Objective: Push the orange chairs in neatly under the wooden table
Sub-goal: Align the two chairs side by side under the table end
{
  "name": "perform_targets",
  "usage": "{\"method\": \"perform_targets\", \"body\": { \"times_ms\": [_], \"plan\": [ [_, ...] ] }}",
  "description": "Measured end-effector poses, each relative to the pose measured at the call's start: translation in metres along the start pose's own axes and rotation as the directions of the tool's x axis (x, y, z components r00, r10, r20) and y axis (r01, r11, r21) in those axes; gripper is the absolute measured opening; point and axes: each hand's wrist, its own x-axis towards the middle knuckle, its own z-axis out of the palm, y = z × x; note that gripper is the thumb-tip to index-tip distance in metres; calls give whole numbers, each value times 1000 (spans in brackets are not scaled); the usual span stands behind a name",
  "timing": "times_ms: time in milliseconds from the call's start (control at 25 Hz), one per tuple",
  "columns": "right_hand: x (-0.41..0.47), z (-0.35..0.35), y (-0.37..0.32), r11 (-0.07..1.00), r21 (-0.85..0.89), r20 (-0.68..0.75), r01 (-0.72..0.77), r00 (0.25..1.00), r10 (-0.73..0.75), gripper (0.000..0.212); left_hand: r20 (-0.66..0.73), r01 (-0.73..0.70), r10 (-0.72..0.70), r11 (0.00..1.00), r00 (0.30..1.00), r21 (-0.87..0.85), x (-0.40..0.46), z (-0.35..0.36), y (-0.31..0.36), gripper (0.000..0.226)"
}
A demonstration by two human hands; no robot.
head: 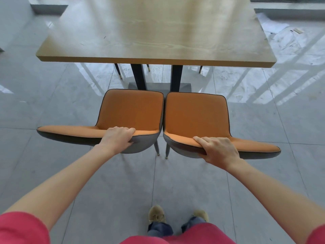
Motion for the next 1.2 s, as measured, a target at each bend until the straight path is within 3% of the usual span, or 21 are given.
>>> {"method": "perform_targets", "body": {
  "times_ms": [480, 1200],
  "plan": [
    [26, 3, 15, 1000, 6, 16, 29, 999, -29, 50, -86, -181, 180, 983, 980, -3, 25, -12, -2, 34],
    [9, -6, 12, 999, 43, 125, -21, 992, 16, 50, -37, -143, 141, 989, 989, -47, 13, -7, -5, 42]
  ]
}}
